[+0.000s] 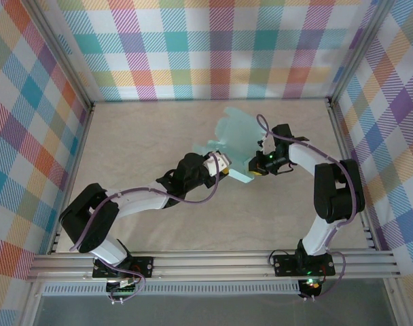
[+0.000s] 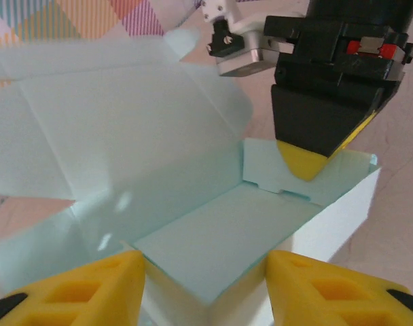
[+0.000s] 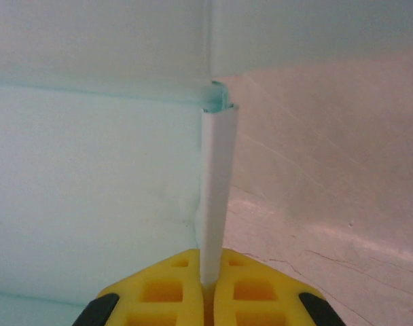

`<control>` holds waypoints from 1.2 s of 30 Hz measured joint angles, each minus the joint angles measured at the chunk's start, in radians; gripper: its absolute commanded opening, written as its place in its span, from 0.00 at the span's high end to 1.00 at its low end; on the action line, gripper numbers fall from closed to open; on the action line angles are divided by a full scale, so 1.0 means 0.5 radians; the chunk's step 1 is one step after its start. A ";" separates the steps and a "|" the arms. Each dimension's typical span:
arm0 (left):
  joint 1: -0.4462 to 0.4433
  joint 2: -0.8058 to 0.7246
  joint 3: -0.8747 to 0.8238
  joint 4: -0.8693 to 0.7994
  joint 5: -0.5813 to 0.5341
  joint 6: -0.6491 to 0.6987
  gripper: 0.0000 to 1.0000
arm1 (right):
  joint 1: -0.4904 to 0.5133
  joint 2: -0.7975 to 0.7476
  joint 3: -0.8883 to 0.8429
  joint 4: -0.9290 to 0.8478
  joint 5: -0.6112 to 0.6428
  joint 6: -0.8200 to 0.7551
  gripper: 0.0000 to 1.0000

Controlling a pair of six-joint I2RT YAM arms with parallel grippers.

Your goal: Fold the paper box

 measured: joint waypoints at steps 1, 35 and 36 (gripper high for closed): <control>0.000 0.000 0.000 -0.005 0.027 -0.006 0.55 | 0.006 -0.001 0.000 -0.001 0.000 -0.012 0.94; 0.074 -0.127 -0.009 -0.241 0.411 -0.052 0.53 | 0.030 -0.027 0.031 -0.063 -0.049 -0.094 0.94; 0.075 -0.130 -0.009 -0.243 0.413 -0.060 0.49 | 0.030 -0.027 0.031 -0.065 -0.050 -0.094 0.94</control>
